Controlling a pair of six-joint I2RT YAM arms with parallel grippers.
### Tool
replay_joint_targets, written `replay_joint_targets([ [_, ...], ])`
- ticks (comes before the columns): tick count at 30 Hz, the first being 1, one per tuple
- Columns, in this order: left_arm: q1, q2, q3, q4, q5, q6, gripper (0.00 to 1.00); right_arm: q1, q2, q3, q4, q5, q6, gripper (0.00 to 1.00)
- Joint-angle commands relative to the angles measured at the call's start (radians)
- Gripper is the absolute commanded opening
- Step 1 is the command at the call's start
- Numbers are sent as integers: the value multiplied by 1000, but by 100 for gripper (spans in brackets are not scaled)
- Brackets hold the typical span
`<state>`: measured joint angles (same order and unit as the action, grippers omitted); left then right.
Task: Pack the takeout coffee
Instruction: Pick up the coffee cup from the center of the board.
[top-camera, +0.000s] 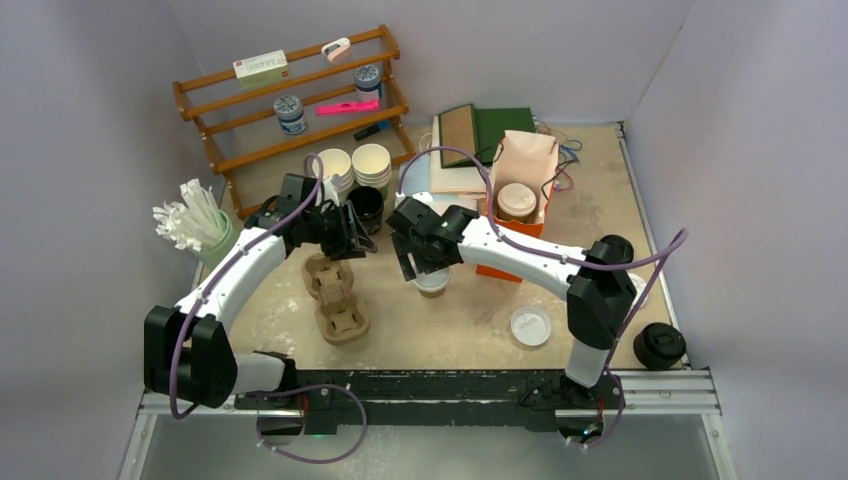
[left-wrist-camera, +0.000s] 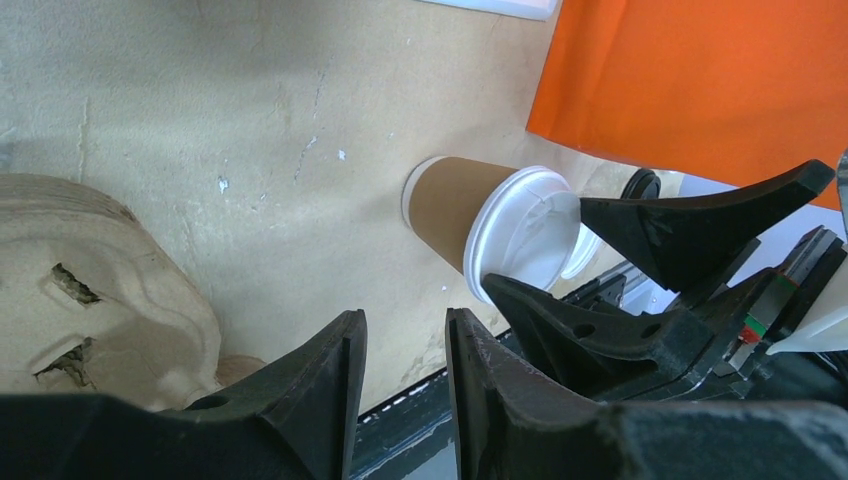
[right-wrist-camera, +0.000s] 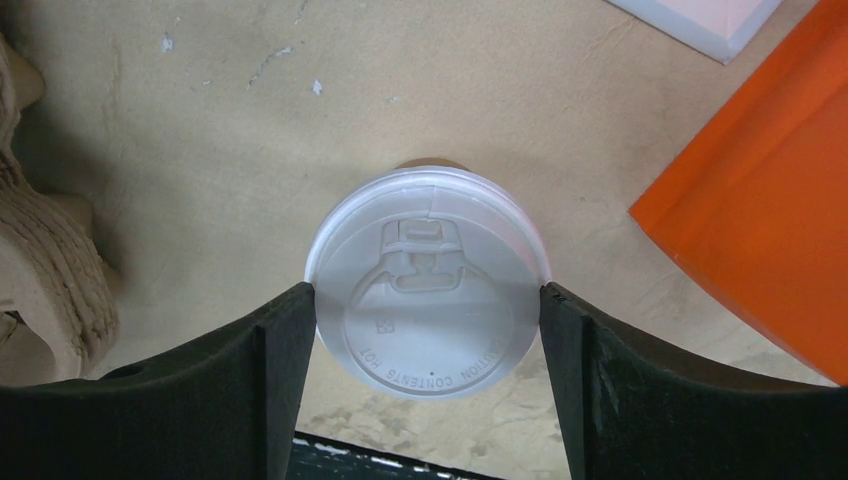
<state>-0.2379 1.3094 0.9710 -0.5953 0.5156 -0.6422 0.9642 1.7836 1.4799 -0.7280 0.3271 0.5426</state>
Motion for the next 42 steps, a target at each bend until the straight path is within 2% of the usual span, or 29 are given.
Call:
replay_joint_targets([
  [1, 3, -7, 52, -13, -26, 23, 38, 4, -45, 67, -80, -1, -3, 81],
  [9, 3, -13, 148, -44, -61, 28, 39, 4, -180, 112, -94, -71, -11, 80],
  [15, 1, -33, 228, 22, -76, -14, 40, 5, -384, 133, -15, -72, -39, 78],
  [19, -36, -51, 235, 183, -71, -86, 40, 2, -455, 227, -25, 12, -79, 74],
  [23, -140, -14, 304, 253, -113, -93, 42, 2, -492, 322, -66, 141, -116, 71],
  [32, -285, 119, 496, 432, -176, -81, 68, 1, -626, 372, -92, 411, -136, 67],
  [36, -348, 244, 644, 466, -191, -52, 74, 1, -639, 387, -168, 505, -95, 67],
  [42, -402, 407, 830, 431, -191, 4, 76, 2, -622, 382, -261, 595, -21, 66],
])
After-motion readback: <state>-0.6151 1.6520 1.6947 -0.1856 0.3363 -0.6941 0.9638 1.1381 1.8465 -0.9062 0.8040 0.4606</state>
